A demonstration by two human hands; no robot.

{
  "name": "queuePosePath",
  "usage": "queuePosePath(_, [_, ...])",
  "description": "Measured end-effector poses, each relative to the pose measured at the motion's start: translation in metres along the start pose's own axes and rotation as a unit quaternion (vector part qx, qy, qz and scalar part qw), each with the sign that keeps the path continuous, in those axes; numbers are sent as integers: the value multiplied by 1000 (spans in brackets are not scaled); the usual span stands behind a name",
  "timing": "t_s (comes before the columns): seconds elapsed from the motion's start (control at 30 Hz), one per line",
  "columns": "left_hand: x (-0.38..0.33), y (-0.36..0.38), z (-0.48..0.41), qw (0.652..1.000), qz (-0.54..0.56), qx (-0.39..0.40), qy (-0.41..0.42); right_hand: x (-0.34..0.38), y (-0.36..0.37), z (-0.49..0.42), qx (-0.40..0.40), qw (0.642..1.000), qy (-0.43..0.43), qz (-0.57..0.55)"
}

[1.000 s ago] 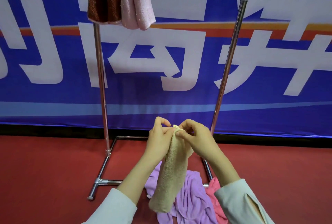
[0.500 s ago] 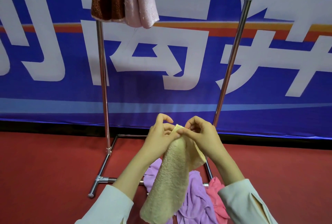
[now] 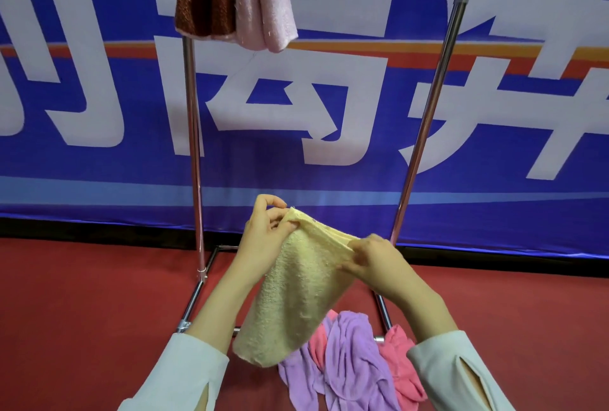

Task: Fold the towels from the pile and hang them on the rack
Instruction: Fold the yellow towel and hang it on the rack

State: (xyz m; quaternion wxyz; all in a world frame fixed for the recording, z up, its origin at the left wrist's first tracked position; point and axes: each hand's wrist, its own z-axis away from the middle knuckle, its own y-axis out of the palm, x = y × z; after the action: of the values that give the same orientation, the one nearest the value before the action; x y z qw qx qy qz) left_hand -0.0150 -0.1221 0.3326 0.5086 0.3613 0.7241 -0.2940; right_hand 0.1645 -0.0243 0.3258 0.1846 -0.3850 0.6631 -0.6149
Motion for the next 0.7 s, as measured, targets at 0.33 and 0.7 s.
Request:
queuePosePath(0.33, [14,-15,-6,998,-22,-46,-39,-19,-9,9,-88,969,68,-221])
queuePosePath(0.7, [6,2,1,995,-93,-41,8,-8,-32,16,-151,824,69,-542])
